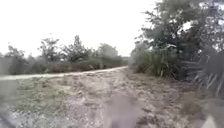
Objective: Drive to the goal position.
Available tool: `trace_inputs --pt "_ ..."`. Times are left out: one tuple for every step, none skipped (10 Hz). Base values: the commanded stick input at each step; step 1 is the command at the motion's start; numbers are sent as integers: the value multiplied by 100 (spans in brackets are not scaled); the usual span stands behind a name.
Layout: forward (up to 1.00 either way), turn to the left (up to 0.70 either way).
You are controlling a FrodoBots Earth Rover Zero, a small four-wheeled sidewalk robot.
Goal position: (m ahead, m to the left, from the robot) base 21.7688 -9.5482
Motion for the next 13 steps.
trace_inputs --pt "100 0" --pt "100 0" --pt "100 0" --pt "100 0" --pt "100 0" --pt "100 0" --pt "100 0" --pt "100 0" --pt "100 0" --pt "100 0" --pt "100 0" --pt "100 0" --pt "100 0"
